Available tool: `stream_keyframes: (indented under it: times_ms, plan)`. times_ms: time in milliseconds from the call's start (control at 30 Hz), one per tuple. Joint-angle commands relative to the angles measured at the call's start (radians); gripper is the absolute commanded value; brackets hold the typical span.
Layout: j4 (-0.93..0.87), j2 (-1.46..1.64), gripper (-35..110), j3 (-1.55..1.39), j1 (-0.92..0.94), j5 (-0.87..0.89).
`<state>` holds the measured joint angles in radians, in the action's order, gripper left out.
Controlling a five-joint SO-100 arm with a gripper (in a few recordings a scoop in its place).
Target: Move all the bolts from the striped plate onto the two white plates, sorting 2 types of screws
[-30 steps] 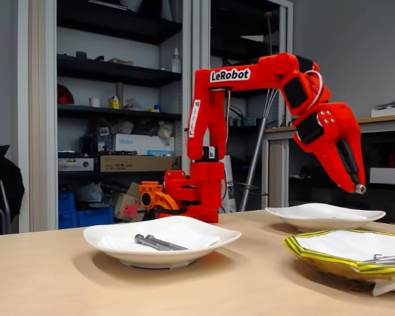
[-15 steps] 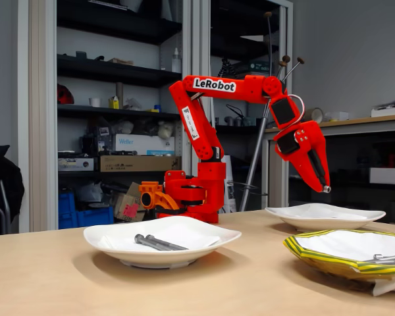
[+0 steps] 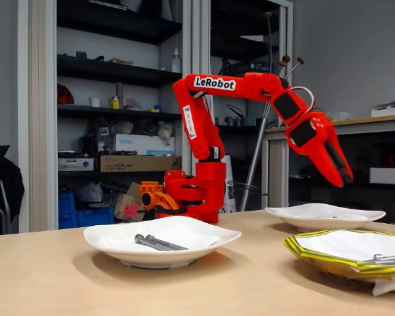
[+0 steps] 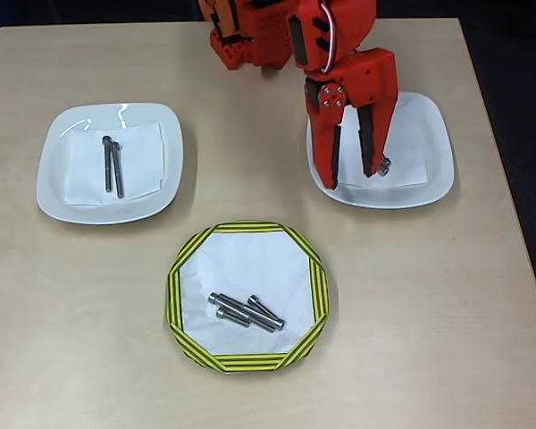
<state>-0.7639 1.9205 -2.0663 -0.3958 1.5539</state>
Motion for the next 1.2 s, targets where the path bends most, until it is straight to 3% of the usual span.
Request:
stream_keyframes:
  times_ms: [0, 233, 367, 867, 1167]
  plan:
    - [0.055, -0.086, 16, 0.138, 0.094, -0.213]
    - [0.164, -0.351, 14, 0.373, 0.239, -0.673]
    - [0.141, -0.514, 13, 0.480, 0.267, -0.792]
    - [0.058, -0.703, 12, 0.580, 0.264, -0.503]
    - [0.069, -0.762, 11, 0.627, 0.314, -0.448]
